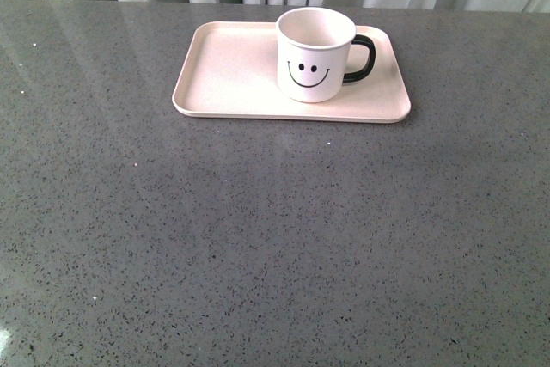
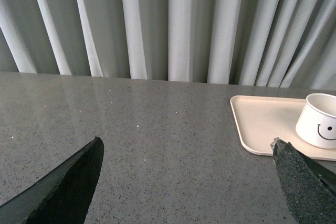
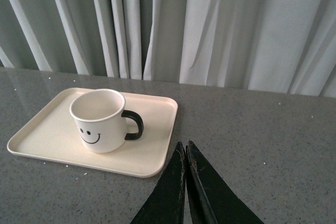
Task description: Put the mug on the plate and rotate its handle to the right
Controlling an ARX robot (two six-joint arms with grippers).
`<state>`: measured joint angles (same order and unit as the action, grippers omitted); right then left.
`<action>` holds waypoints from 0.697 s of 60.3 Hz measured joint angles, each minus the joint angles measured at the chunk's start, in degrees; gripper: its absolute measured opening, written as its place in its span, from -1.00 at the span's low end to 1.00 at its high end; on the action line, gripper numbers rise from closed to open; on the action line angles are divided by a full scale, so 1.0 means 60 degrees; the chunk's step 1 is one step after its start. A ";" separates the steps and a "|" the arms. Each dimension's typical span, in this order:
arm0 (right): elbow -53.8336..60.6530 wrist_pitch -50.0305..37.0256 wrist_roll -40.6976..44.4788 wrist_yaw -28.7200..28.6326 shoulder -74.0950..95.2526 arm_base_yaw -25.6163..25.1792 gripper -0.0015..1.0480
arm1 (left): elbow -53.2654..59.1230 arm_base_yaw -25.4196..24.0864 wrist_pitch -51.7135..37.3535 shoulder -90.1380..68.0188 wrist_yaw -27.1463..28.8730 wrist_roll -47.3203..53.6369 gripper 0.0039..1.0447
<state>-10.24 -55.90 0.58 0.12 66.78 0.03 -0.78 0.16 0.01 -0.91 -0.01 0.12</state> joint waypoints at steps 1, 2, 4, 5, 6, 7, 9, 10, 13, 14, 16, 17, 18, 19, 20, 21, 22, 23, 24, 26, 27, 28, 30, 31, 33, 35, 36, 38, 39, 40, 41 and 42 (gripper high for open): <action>0.0080 0.0055 0.0000 0.0000 -0.0128 0.0000 -0.97 | 0.0000 0.0000 0.0000 0.0000 0.0000 0.0000 0.83; 0.0160 0.0117 0.0000 -0.0004 -0.0266 0.0000 -0.97 | 0.0000 0.0000 0.0000 0.0000 0.0000 0.0000 0.83; 0.0364 -0.0076 0.0000 -0.0004 -0.0328 0.0000 -0.97 | 0.0000 0.0000 0.0004 0.0000 0.0000 0.0000 0.83; 0.0528 -0.0302 0.0000 -0.0004 -0.0368 0.0000 -0.97 | 0.0000 0.0000 0.0000 0.0000 0.0000 0.0000 0.83; 0.0616 -0.0310 0.0000 0.0011 -0.0415 -0.0004 -0.97 | 0.0000 0.0000 0.0004 0.0000 -0.0004 0.0000 0.83; 0.0750 -0.0266 0.0000 0.0004 -0.0503 -0.0004 -0.97 | 0.0000 0.0000 0.0000 0.0000 0.0000 0.0000 0.83; 0.0903 -0.0106 0.0000 0.0000 -0.0710 -0.0004 -0.97 | 0.0000 0.0000 0.0004 0.0000 0.0000 0.0000 0.83; 0.0984 0.0040 0.0000 0.0000 -0.0911 -0.0004 -0.97 | 0.0000 0.0000 0.0000 0.0000 0.0000 0.0000 0.83; 0.1096 0.0361 0.0000 0.0004 -0.1366 -0.0004 -0.97 | 0.0000 0.0000 0.0000 0.0000 0.0000 0.0000 0.83; 0.1115 0.0419 0.0000 0.0004 -0.1453 -0.0004 -0.97 | 0.0000 0.0000 0.0000 0.0000 0.0000 0.0000 0.83; 0.1166 0.0586 0.0000 0.0000 -0.1705 -0.0004 -0.97 | 0.0000 0.0000 0.0000 0.0000 0.0000 0.0000 0.83; 0.1184 0.0641 0.0000 0.0000 -0.1789 -0.0004 -0.97 | 0.0000 0.0000 0.0000 0.0000 0.0000 0.0000 0.83; 0.1231 0.0816 0.0000 0.0000 -0.2025 -0.0004 -0.97 | 0.0000 0.0000 0.0004 0.0000 0.0000 0.0000 0.83; 0.1260 0.0940 0.0000 0.0000 -0.2178 -0.0004 -0.97 | 0.0000 0.0000 0.0000 0.0000 0.0000 0.0000 0.83; 0.1293 0.1060 0.0000 0.0000 -0.2328 -0.0004 -0.97 | 0.0000 0.0000 0.0000 0.0000 0.0000 0.0000 0.83; 0.1326 0.1191 0.0000 0.0004 -0.2481 -0.0004 -0.97 | 0.0000 0.0000 0.0000 0.0000 0.0000 0.0000 0.83; 0.1341 0.1257 0.0000 0.0000 -0.2554 -0.0004 -0.97 | 0.0000 0.0000 0.0004 0.0000 0.0000 0.0000 0.83; 0.1373 0.1381 0.0000 0.0004 -0.2696 -0.0004 -0.97 | 0.0000 0.0000 0.0004 0.0000 0.0000 0.0000 0.83; 0.1388 0.1446 0.0000 0.0000 -0.2772 -0.0004 -0.97 | 0.0000 0.0000 0.0000 0.0000 0.0000 0.0000 0.83; 0.1428 0.1639 0.0000 0.0004 -0.3005 -0.0004 -0.97 | 0.0000 0.0000 0.0000 0.0000 0.0000 0.0000 0.83; 0.1468 0.1836 0.0000 0.0000 -0.3242 -0.0004 -0.97 | 0.0000 0.0000 0.0004 0.0000 0.0000 0.0000 0.83; 0.1494 0.1963 0.0000 0.0000 -0.3399 -0.0004 -0.97 | 0.0000 0.0000 0.0004 0.0000 0.0000 0.0000 0.83; 0.1512 0.2280 0.0000 0.0000 -0.3774 -0.0004 -0.97 | 0.0000 0.0000 0.0000 0.0000 0.0000 0.0000 0.83; 0.1512 0.2404 0.0000 0.0004 -0.3916 -0.0004 -0.97 | 0.0000 0.0000 0.0004 0.0000 0.0000 0.0000 0.83; 0.1515 0.2718 0.0000 0.0004 -0.4277 -0.0004 -0.97 | 0.0000 0.0000 0.0004 0.0000 0.0000 0.0000 0.83; 0.1515 0.2965 0.0000 0.0000 -0.4557 -0.0004 -0.97 | 0.0000 0.0000 0.0004 0.0000 0.0000 0.0000 0.83; 0.1515 0.3093 0.0000 0.0004 -0.4699 -0.0004 -0.97 | 0.0000 0.0000 0.0004 0.0000 0.0000 0.0000 0.83; 0.1519 0.3275 0.0000 0.0000 -0.4907 -0.0004 -0.97 | 0.0000 0.0000 0.0000 0.0000 0.0000 0.0000 0.83; 0.1519 0.3395 0.0000 0.0000 -0.5045 -0.0004 -0.97 | 0.0000 0.0000 0.0004 0.0000 0.0000 0.0000 0.83; 0.1519 0.3457 0.0000 0.0000 -0.5115 -0.0004 -0.97 | 0.0000 0.0000 0.0000 0.0000 0.0000 0.0000 0.83; 0.1523 0.3577 0.0000 0.0000 -0.5246 -0.0004 -0.97 | 0.0000 0.0000 0.0000 0.0000 0.0000 0.0000 0.83; 0.1523 0.3636 0.0000 0.0000 -0.5311 -0.0004 -0.97 | 0.0000 0.0000 0.0000 0.0000 0.0000 0.0000 0.83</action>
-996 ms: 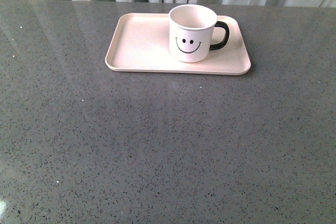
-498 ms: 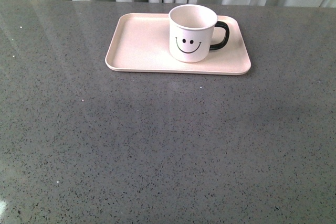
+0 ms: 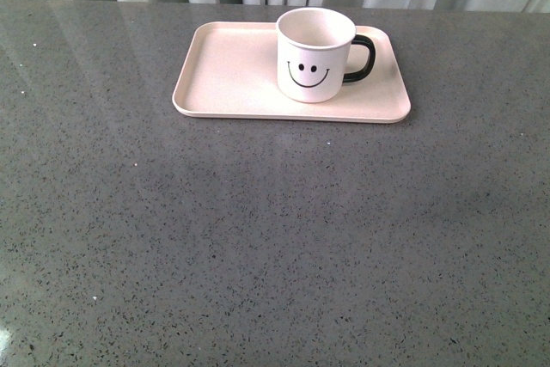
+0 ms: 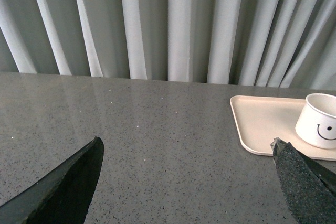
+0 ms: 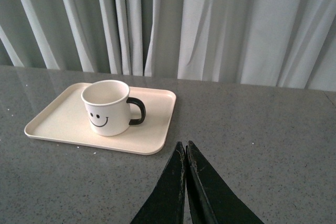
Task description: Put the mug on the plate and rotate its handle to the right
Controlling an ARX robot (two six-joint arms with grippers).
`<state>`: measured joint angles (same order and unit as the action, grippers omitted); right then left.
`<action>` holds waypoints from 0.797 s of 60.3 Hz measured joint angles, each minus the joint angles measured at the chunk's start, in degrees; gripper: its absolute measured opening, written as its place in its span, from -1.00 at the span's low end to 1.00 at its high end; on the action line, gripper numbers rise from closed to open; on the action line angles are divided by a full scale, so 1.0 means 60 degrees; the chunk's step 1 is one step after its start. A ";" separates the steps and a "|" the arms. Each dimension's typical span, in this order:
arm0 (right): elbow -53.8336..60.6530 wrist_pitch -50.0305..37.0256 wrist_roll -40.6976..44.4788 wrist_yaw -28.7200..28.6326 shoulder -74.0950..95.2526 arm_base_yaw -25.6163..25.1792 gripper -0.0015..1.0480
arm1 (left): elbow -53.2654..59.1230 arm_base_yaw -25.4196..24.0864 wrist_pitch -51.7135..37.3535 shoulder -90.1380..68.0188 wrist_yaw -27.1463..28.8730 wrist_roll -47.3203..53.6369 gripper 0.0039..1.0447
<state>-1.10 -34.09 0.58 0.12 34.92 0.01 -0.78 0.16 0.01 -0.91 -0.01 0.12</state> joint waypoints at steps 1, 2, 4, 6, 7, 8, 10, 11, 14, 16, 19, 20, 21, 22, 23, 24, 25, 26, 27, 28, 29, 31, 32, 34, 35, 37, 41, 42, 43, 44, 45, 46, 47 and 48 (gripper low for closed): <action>0.0000 0.0117 0.0000 0.0000 -0.0127 0.0000 -0.97 | 0.0000 0.0000 0.0004 0.0000 0.0000 0.0000 0.83; 0.0000 0.0171 0.0000 0.0000 -0.0186 0.0000 -0.97 | 0.0000 0.0000 0.0000 0.0000 0.0000 0.0000 0.83; 0.0000 0.0346 0.0000 0.0004 -0.0375 0.0000 -0.97 | 0.0000 0.0000 0.0000 0.0000 0.0000 0.0000 0.83; 0.0000 0.0572 0.0000 0.0000 -0.0612 0.0000 -0.97 | 0.0000 0.0000 0.0004 0.0000 0.0000 0.0000 0.83; 0.0000 0.0627 0.0000 0.0000 -0.0670 0.0000 -0.97 | 0.0000 0.0000 0.0000 0.0000 0.0000 0.0000 0.83; 0.0000 0.0729 0.0000 0.0004 -0.0783 0.0000 -0.97 | 0.0000 0.0000 0.0004 0.0000 0.0000 0.0000 0.83; 0.0004 0.0892 0.0000 0.0000 -0.0962 0.0000 -0.97 | 0.0000 0.0000 0.0000 0.0000 0.0000 0.0000 0.83; 0.0004 0.0943 0.0000 0.0000 -0.1016 0.0000 -0.97 | 0.0000 0.0000 0.0000 0.0000 0.0000 0.0000 0.83; 0.0004 0.1209 0.0000 0.0004 -0.1293 0.0000 -0.97 | 0.0000 0.0000 0.0000 0.0000 0.0000 0.0000 0.83; 0.0004 0.1406 0.0000 0.0000 -0.1512 0.0000 -0.97 | 0.0000 0.0000 0.0000 0.0000 0.0000 0.0000 0.83; 0.0004 0.1723 0.0000 0.0000 -0.1843 0.0000 -0.97 | 0.0000 0.0000 0.0004 0.0000 0.0000 0.0000 0.83; 0.0004 0.1800 0.0000 0.0000 -0.1923 0.0000 -0.97 | 0.0000 0.0000 0.0000 0.0000 0.0000 0.0000 0.83; 0.0004 0.1876 0.0000 0.0004 -0.2011 0.0000 -0.97 | 0.0000 0.0000 0.0000 0.0000 0.0000 0.0000 0.83; 0.0004 0.2004 0.0000 0.0004 -0.2135 0.0000 -0.97 | 0.0000 0.0000 0.0004 0.0000 0.0000 0.0000 0.83; 0.0004 0.2087 0.0000 0.0004 -0.2218 0.0000 -0.97 | 0.0000 0.0000 0.0000 0.0000 0.0000 0.0000 0.83; 0.0004 0.2164 0.0000 0.0000 -0.2299 0.0000 -0.97 | 0.0000 0.0000 0.0000 0.0000 0.0000 0.0000 0.83; 0.0004 0.2288 0.0000 0.0000 -0.2422 0.0000 -0.97 | 0.0000 0.0000 0.0000 0.0000 0.0000 0.0000 0.83; 0.0004 0.2364 0.0000 0.0000 -0.2499 0.0000 -0.97 | 0.0000 0.0000 0.0000 0.0000 0.0000 0.0000 0.83; 0.0004 0.2404 0.0000 0.0004 -0.2543 0.0000 -0.97 | 0.0000 0.0000 0.0004 0.0000 0.0000 0.0000 0.83; 0.0004 0.2477 0.0000 0.0000 -0.2619 0.0000 -0.97 | 0.0000 0.0000 0.0000 0.0000 0.0000 0.0000 0.83; 0.0004 0.2517 0.0000 0.0000 -0.2659 0.0000 -0.97 | 0.0000 0.0000 0.0000 0.0000 0.0000 0.0000 0.83; 0.0004 0.2630 0.0000 0.0000 -0.2776 0.0000 -0.97 | 0.0000 0.0000 0.0000 0.0000 0.0000 0.0000 0.83; 0.0004 0.2703 0.0000 0.0004 -0.2852 0.0000 -0.97 | 0.0000 0.0000 0.0004 0.0000 0.0000 0.0000 0.83; 0.0004 0.2838 0.0000 0.0000 -0.2991 0.0000 -0.97 | 0.0000 0.0000 0.0000 0.0000 0.0000 0.0000 0.83; 0.0004 0.2903 0.0000 0.0004 -0.3056 0.0000 -0.97 | 0.0000 0.0000 0.0000 0.0000 0.0000 0.0000 0.83; 0.0004 0.3071 0.0000 0.0004 -0.3217 0.0000 -0.97 | 0.0000 0.0000 0.0004 0.0000 0.0000 0.0000 0.83; 0.0004 0.3340 0.0000 0.0004 -0.3490 0.0000 -0.97 | 0.0000 0.0000 0.0004 0.0000 0.0000 0.0000 0.83; 0.0004 0.3421 0.0000 0.0000 -0.3574 0.0000 -0.97 | 0.0000 0.0000 0.0004 0.0000 0.0000 0.0000 0.83; 0.0004 0.3475 0.0000 0.0004 -0.3628 0.0000 -0.97 | 0.0000 0.0000 0.0000 0.0000 0.0000 0.0000 0.83; 0.0004 0.3526 0.0000 0.0004 -0.3676 0.0000 -0.97 | 0.0000 0.0000 0.0004 0.0000 0.0000 0.0000 0.83; 0.0004 0.3603 0.0000 0.0004 -0.3752 0.0000 -0.97 | 0.0000 0.0000 0.0004 0.0000 0.0000 0.0000 0.83; 0.0004 0.3654 0.0000 0.0000 -0.3803 0.0000 -0.97 | 0.0000 0.0000 0.0000 0.0000 0.0000 0.0000 0.83; 0.0004 0.3701 0.0000 0.0000 -0.3850 0.0000 -0.97 | 0.0000 0.0000 0.0004 0.0000 0.0000 0.0000 0.83; 0.0004 0.3774 0.0000 0.0000 -0.3923 0.0000 -0.97 | 0.0000 0.0000 0.0004 0.0000 0.0000 0.0000 0.83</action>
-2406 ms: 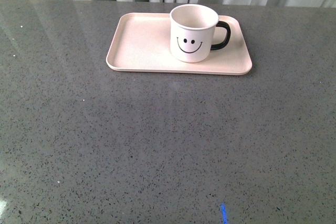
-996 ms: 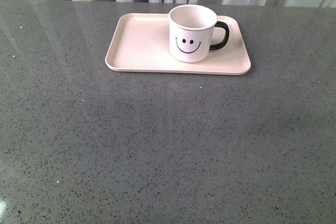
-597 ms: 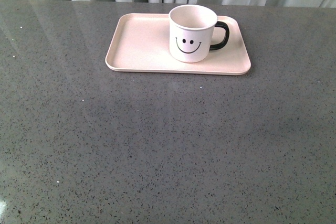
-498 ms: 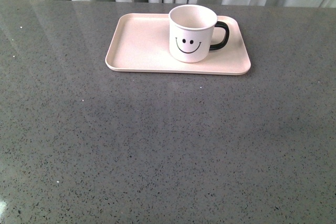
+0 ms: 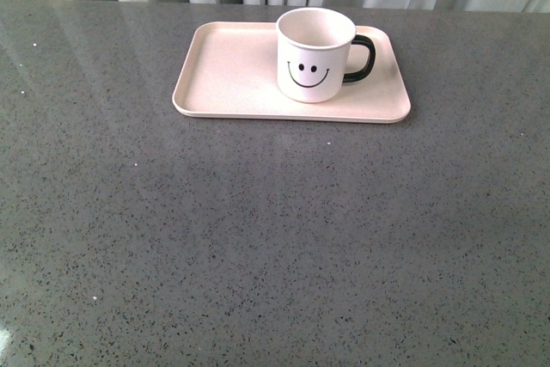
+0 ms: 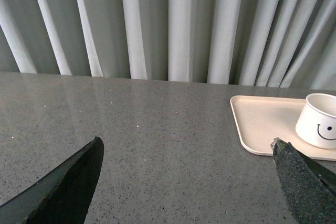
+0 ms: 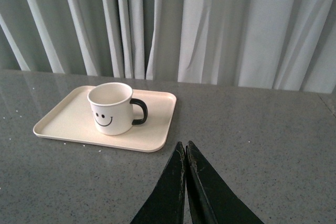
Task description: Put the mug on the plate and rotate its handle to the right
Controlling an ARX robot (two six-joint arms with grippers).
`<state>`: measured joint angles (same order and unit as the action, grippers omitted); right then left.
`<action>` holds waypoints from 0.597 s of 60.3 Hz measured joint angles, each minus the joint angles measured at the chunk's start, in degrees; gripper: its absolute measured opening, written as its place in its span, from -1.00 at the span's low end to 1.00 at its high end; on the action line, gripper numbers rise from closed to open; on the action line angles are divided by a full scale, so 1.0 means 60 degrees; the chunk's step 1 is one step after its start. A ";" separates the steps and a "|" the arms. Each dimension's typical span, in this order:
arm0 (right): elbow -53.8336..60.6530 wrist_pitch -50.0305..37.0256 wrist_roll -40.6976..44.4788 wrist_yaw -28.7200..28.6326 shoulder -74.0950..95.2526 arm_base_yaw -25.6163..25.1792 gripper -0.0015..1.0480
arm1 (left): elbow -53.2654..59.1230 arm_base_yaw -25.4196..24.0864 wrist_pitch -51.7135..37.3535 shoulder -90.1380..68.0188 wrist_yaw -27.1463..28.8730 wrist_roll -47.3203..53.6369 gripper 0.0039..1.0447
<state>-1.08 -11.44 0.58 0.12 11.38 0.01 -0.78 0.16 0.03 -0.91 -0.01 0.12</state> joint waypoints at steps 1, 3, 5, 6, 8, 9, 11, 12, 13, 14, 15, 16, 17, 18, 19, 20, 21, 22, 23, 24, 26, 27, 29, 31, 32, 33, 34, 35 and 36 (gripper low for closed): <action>0.0000 0.0047 0.0000 0.0000 -0.0044 0.0000 -0.97 | 0.0000 0.0000 0.0000 0.0000 0.0000 0.0000 0.83; 0.0000 0.0113 0.0000 0.0000 -0.0113 0.0000 -0.97 | 0.0000 0.0000 -0.0004 0.0000 0.0000 0.0000 0.83; 0.0000 0.0175 0.0000 0.0004 -0.0175 0.0000 -0.97 | 0.0000 0.0000 0.0000 0.0000 0.0000 0.0000 0.83; 0.0000 0.0255 0.0000 0.0000 -0.0255 0.0000 -0.97 | 0.0000 0.0000 -0.0004 0.0000 0.0000 0.0000 0.83; 0.0000 0.0739 0.0000 0.0011 -0.0612 0.0000 -0.97 | 0.0000 0.0000 0.0000 0.0000 -0.0004 0.0000 0.83; -0.0004 0.0943 0.0004 -0.0004 -0.0736 0.0000 -0.97 | 0.0000 0.0000 -0.0004 0.0000 0.0000 0.0000 0.83; 0.0000 0.1486 0.0000 -0.0018 -0.1151 0.0000 -0.97 | 0.0000 0.0000 0.0000 0.0000 0.0000 0.0000 0.83; 0.0000 0.1705 0.0004 0.0004 -0.1388 0.0000 -0.97 | 0.0000 0.0000 -0.0004 0.0000 0.0004 0.0000 0.83; 0.0000 0.1763 0.0000 -0.0007 -0.1479 0.0000 -0.97 | 0.0000 0.0000 0.0000 0.0000 0.0004 0.0000 0.83; 0.0000 0.1810 0.0000 -0.0015 -0.1636 0.0000 -0.97 | 0.0000 0.0000 0.0000 0.0000 0.0004 -0.0004 0.83; 0.0000 0.1836 0.0000 -0.0018 -0.1734 0.0000 -0.97 | 0.0000 0.0000 0.0000 0.0000 0.0004 0.0000 0.83; 0.0000 0.1851 0.0000 -0.0018 -0.1789 0.0000 -0.97 | 0.0000 0.0000 -0.0004 0.0000 0.0000 0.0000 0.83; 0.0000 0.1865 0.0000 -0.0018 -0.1807 0.0000 -0.97 | 0.0000 0.0000 -0.0004 0.0000 0.0000 0.0000 0.83; 0.0000 0.1876 0.0000 -0.0011 -0.1814 0.0000 -0.97 | 0.0000 0.0000 -0.0004 0.0000 0.0000 0.0000 0.83; 0.0000 0.1876 0.0000 -0.0015 -0.1818 0.0000 -0.97 | 0.0000 0.0000 -0.0004 0.0000 0.0000 0.0000 0.83; 0.0000 0.1880 0.0000 -0.0015 -0.1818 0.0000 -0.97 | 0.0000 0.0000 -0.0004 0.0000 0.0000 0.0000 0.83; 0.0000 0.1883 0.0000 -0.0015 -0.1829 0.0000 -0.97 | 0.0000 0.0000 0.0000 0.0000 0.0000 0.0000 0.83; 0.0000 0.1883 0.0000 -0.0015 -0.1829 0.0000 -0.97 | 0.0000 0.0000 0.0000 0.0000 0.0000 0.0000 0.83; -0.0004 0.1883 0.0000 -0.0015 -0.1829 0.0000 -0.97 | 0.0000 0.0000 0.0000 0.0000 0.0000 0.0000 0.83; 0.0000 0.1887 0.0004 -0.0015 -0.1829 0.0000 -0.93 | 0.0000 0.0000 0.0000 0.0000 0.0000 0.0000 0.83; 0.0000 0.1887 0.0004 -0.0018 -0.1832 0.0000 -0.79 | 0.0000 0.0000 -0.0004 0.0000 0.0000 0.0000 0.83; 0.0000 0.1887 0.0000 -0.0018 -0.1840 0.0000 -0.69 | 0.0000 0.0000 0.0000 0.0000 0.0000 0.0000 0.83; 0.0000 0.1887 0.0000 -0.0018 -0.1840 0.0000 -0.56 | 0.0000 0.0000 0.0000 0.0000 0.0000 0.0000 0.83; 0.0000 0.1887 0.0004 -0.0015 -0.1840 0.0000 -0.39 | 0.0000 0.0000 -0.0004 0.0000 0.0000 0.0000 0.83; 0.0000 0.1891 0.0004 -0.0018 -0.1840 0.0000 -0.32 | 0.0000 0.0000 -0.0004 0.0000 0.0000 0.0000 0.83; -0.0004 0.1891 0.0000 -0.0015 -0.1840 0.0000 -0.22 | 0.0000 0.0000 -0.0004 0.0000 0.0000 0.0000 0.83; 0.0000 0.1891 0.0000 -0.0018 -0.1840 0.0000 -0.16 | 0.0000 0.0000 -0.0004 0.0000 0.0000 0.0000 0.83; -0.0004 0.1891 0.0000 -0.0015 -0.1840 0.0000 -0.09 | 0.0000 0.0000 0.0000 0.0000 0.0000 0.0000 0.83; 0.0000 0.1891 0.0004 -0.0018 -0.1843 0.0000 0.01 | 0.0000 0.0000 -0.0004 0.0000 0.0000 0.0000 0.83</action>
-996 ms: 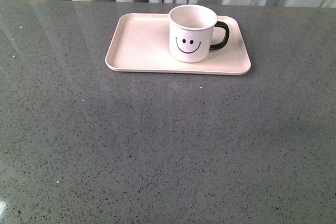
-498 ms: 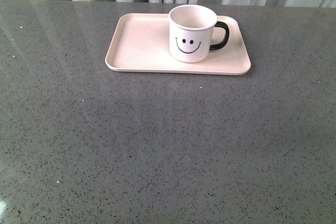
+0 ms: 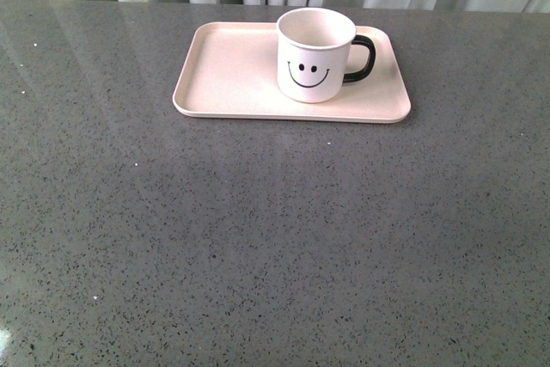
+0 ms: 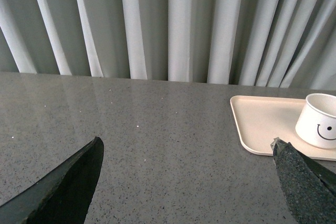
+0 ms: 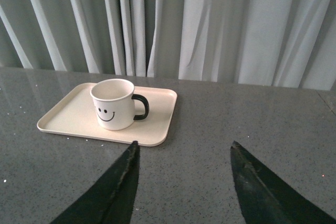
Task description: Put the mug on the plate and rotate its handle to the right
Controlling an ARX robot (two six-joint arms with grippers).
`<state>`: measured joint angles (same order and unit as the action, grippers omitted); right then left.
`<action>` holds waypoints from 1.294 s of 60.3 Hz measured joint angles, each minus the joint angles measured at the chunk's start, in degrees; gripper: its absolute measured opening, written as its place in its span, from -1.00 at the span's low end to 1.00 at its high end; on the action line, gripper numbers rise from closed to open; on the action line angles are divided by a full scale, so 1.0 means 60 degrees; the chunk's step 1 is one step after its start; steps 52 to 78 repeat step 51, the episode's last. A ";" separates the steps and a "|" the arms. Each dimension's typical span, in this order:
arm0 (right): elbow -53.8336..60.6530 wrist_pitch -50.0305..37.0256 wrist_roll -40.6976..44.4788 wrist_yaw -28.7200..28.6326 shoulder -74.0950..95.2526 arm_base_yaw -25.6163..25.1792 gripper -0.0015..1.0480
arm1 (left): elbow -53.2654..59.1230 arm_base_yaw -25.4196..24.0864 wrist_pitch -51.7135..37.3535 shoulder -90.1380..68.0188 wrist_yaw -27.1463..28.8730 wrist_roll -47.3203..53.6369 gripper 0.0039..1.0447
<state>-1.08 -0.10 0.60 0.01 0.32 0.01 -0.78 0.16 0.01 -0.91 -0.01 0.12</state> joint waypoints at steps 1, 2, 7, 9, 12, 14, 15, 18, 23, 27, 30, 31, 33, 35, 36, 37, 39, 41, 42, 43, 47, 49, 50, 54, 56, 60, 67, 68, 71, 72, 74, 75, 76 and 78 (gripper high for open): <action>0.0000 0.0000 0.0000 0.0000 0.0000 0.0000 0.08 | 0.0000 0.0000 0.0000 0.0000 0.0000 0.0000 0.83; -0.0004 0.0000 0.0000 0.0000 0.0000 0.0000 0.15 | 0.0000 0.0000 0.0000 0.0000 0.0000 0.0000 0.83; -0.0004 0.0000 0.0000 0.0000 0.0000 0.0000 0.48 | 0.0000 0.0000 0.0000 0.0000 0.0000 0.0000 0.83; 0.0000 0.0000 0.0000 0.0000 0.0000 0.0000 0.58 | 0.0000 0.0000 0.0000 0.0000 0.0000 0.0000 0.83; 0.0000 0.0000 0.0000 0.0000 0.0000 0.0000 0.71 | 0.0000 0.0000 0.0000 0.0000 0.0000 0.0000 0.83; 0.0000 0.0000 -0.0004 0.0004 0.0000 0.0000 0.83 | 0.0000 0.0000 0.0000 0.0000 0.0000 0.0000 0.83; 0.0000 0.0000 -0.0007 0.0000 0.0000 0.0000 0.85 | 0.0000 0.0000 0.0004 0.0000 0.0000 0.0000 0.83; 0.0000 0.0000 -0.0007 0.0000 0.0000 0.0000 0.82 | 0.0000 0.0000 0.0004 0.0000 0.0000 0.0000 0.83; 0.0000 0.0000 -0.0007 0.0004 0.0000 0.0000 0.82 | 0.0000 0.0000 0.0000 0.0000 0.0000 0.0000 0.83; 0.0000 0.0000 -0.0007 0.0004 0.0000 0.0000 0.82 | 0.0000 0.0000 0.0000 0.0000 0.0000 0.0000 0.83; -0.0004 0.0000 -0.0007 0.0000 0.0000 0.0000 0.82 | 0.0000 0.0000 0.0000 0.0000 0.0000 0.0000 0.83; 0.0000 0.0000 -0.0007 0.0000 0.0000 0.0000 0.82 | 0.0000 0.0000 0.0000 0.0000 0.0000 0.0000 0.83; 0.0000 0.0000 -0.0007 0.0000 0.0000 0.0000 0.82 | 0.0000 0.0000 0.0004 0.0000 0.0000 0.0000 0.83; 0.0000 0.0000 -0.0007 0.0000 0.0000 0.0000 0.82 | 0.0000 0.0000 0.0000 0.0000 0.0000 0.0000 0.83; 0.0000 0.0000 -0.0007 0.0000 0.0000 0.0000 0.82 | 0.0000 0.0000 0.0000 0.0000 0.0000 0.0000 0.83; 0.0000 0.0000 -0.0007 0.0000 0.0000 0.0000 0.82 | 0.0000 0.0000 0.0000 0.0000 0.0000 0.0000 0.83; 0.0000 0.0000 -0.0007 0.0004 0.0000 0.0000 0.82 | 0.0000 0.0000 0.0000 0.0000 0.0000 0.0000 0.83; 0.0000 0.0000 -0.0007 0.0000 0.0000 0.0000 0.82 | 0.0000 0.0000 0.0000 0.0000 0.0000 0.0000 0.83; 0.0000 0.0000 -0.0007 0.0000 0.0000 0.0000 0.82 | 0.0000 0.0000 0.0004 0.0000 0.0000 0.0000 0.83; 0.0000 0.0000 -0.0007 0.0004 0.0000 0.0000 0.82 | 0.0000 0.0000 0.0000 0.0000 0.0000 0.0000 0.83; 0.0000 0.0000 -0.0007 0.0000 0.0000 0.0000 0.82 | 0.0000 0.0000 0.0000 0.0000 0.0000 0.0000 0.83; 0.0000 0.0000 -0.0007 0.0000 0.0000 0.0000 0.82 | 0.0000 0.0000 0.0000 0.0000 0.0000 0.0000 0.83; 0.0000 0.0000 -0.0007 0.0000 0.0000 0.0000 0.82 | 0.0000 0.0000 0.0000 0.0000 0.0000 0.0000 0.83; 0.0000 0.0000 -0.0007 0.0000 0.0000 0.0000 0.82 | 0.0000 0.0000 0.0000 0.0000 0.0000 0.0000 0.83; 0.0000 0.0000 -0.0007 0.0000 0.0000 0.0000 0.82 | 0.0000 0.0000 0.0000 0.0000 0.0000 0.0000 0.83; 0.0000 0.0000 -0.0007 0.0000 0.0000 0.0000 0.82 | 0.0000 0.0000 0.0000 0.0000 0.0000 0.0000 0.83; 0.0000 0.0000 -0.0007 0.0000 0.0000 0.0000 0.82 | 0.0000 0.0000 0.0000 0.0000 0.0000 0.0000 0.83; 0.0000 0.0000 -0.0007 0.0000 0.0000 0.0000 0.82 | 0.0000 0.0000 0.0000 0.0000 0.0000 0.0000 0.83; 0.0000 0.0000 -0.0007 0.0000 0.0000 0.0000 0.82 | 0.0000 0.0000 0.0000 0.0000 0.0000 0.0000 0.83; 0.0000 0.0000 -0.0007 0.0000 0.0000 0.0000 0.82 | 0.0000 0.0000 0.0000 0.0000 0.0000 0.0000 0.83; 0.0000 0.0000 -0.0007 0.0000 0.0000 0.0000 0.82 | 0.0000 0.0000 0.0000 0.0000 0.0000 0.0000 0.83; 0.0000 0.0000 -0.0007 0.0000 0.0000 0.0000 0.82 | 0.0000 0.0000 0.0000 0.0000 0.0000 0.0000 0.83; 0.0000 0.0000 -0.0007 0.0000 0.0000 0.0000 0.82 | 0.0000 0.0000 0.0000 0.0000 0.0000 0.0000 0.83; 0.0000 0.0000 -0.0007 0.0000 0.0000 0.0000 0.82 | 0.0000 0.0000 0.0000 0.0000 0.0000 0.0000 0.83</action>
